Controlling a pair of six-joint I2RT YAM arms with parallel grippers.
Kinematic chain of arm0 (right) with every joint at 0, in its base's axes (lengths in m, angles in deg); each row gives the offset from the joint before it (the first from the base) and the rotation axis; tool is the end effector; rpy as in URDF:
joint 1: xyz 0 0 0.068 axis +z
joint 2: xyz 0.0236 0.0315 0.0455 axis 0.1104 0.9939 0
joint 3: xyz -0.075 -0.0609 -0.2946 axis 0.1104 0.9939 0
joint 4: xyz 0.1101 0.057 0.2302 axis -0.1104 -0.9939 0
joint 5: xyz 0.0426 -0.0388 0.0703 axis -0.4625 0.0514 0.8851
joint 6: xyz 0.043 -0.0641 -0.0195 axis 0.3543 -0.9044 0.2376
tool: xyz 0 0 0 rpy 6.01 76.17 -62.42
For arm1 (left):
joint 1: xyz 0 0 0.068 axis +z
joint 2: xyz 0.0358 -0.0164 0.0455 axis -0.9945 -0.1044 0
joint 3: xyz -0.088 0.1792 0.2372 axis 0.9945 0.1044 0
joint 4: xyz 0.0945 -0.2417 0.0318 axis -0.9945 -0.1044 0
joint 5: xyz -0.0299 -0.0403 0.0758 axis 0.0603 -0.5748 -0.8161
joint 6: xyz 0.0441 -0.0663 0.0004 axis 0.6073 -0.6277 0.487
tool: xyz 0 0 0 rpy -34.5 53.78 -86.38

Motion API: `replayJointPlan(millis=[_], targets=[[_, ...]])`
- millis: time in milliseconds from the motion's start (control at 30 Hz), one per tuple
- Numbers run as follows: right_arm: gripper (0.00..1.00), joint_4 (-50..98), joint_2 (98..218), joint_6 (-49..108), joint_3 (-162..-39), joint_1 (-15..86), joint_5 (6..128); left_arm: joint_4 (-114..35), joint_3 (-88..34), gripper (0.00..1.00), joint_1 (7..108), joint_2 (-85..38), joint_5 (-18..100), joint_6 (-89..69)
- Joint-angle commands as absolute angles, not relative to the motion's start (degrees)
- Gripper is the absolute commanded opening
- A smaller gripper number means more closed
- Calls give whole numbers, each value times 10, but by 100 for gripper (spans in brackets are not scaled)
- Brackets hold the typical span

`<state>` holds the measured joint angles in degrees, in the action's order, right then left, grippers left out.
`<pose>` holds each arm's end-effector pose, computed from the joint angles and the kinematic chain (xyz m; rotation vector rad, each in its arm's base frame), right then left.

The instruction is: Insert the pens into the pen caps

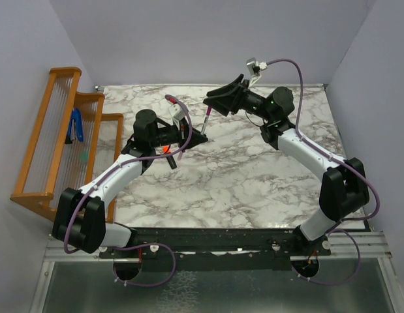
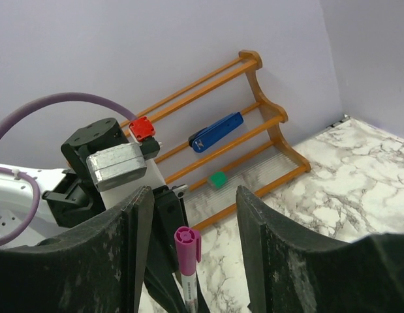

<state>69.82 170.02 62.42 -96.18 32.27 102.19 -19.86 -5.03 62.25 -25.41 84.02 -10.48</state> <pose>0.3386 0.2166 0.4304 -0.5771 1.2835 1.3975 0.2722 -0.1665 0.3409 0.8456 1.5476 -1.1747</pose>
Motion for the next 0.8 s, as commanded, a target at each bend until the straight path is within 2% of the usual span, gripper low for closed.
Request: replayJointPlan(millis=[0, 167, 267, 400, 500, 667, 767], targets=[[57, 712, 1706, 631, -951, 330, 1050, -193, -56, 0, 622, -260, 846, -97], [53, 703, 1708, 627, -952, 335, 1059, -193, -56, 0, 622, -260, 845, -98], [46, 696, 1712, 624, -958, 337, 1066, -193, -56, 0, 622, -261, 845, -98], [30, 688, 1716, 623, -964, 337, 1073, -193, -56, 0, 622, -259, 845, -99], [23, 682, 1718, 621, -967, 338, 1075, -193, -57, 0, 622, -259, 844, -98], [2, 670, 1717, 614, -965, 338, 1081, -195, -64, 0, 622, -259, 841, -95], [1, 667, 1715, 611, -958, 338, 1083, -204, -77, 0, 623, -260, 836, -87]])
